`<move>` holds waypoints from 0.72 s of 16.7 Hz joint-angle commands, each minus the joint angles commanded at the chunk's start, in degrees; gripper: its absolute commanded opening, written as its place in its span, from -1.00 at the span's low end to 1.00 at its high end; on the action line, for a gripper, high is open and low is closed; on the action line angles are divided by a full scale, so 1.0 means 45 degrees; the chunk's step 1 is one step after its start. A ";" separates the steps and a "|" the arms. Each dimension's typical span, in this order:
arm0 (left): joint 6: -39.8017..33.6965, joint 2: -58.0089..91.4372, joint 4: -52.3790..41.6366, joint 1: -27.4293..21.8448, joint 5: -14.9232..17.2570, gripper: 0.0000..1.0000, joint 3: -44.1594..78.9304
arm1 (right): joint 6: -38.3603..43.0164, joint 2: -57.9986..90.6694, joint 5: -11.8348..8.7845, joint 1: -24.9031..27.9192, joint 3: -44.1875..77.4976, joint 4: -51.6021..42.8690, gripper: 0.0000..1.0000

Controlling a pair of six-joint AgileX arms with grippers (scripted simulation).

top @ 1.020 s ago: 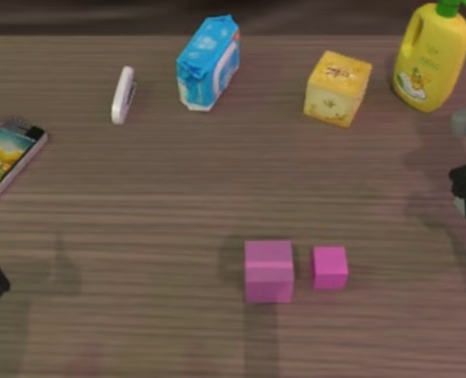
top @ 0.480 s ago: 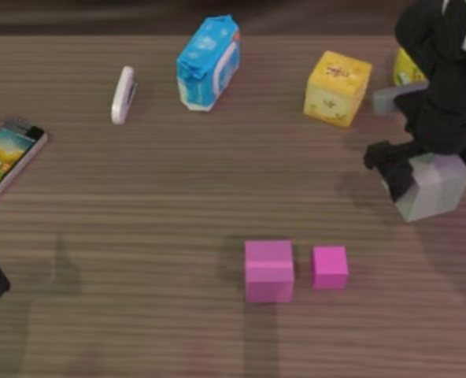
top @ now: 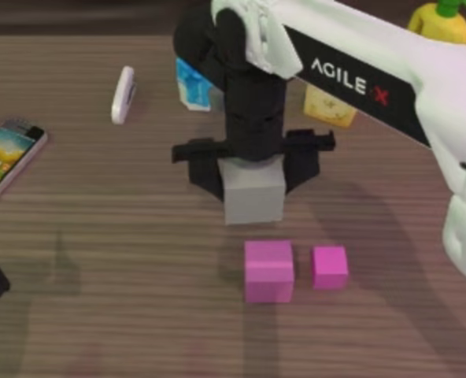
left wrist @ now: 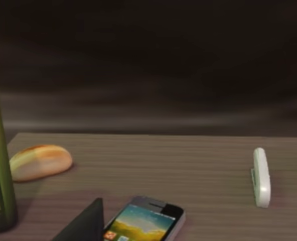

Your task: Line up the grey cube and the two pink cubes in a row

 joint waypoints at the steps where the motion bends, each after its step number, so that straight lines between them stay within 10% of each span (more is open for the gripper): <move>1: 0.0000 0.0000 0.0000 0.0000 0.0000 1.00 0.0000 | 0.0904 0.0431 0.0014 0.0604 0.0866 -0.0351 -1.00; 12: 0.0000 0.0000 0.0000 0.0000 0.0000 1.00 0.0000 | 0.3792 0.1754 0.0104 0.2739 0.3597 -0.1422 -1.00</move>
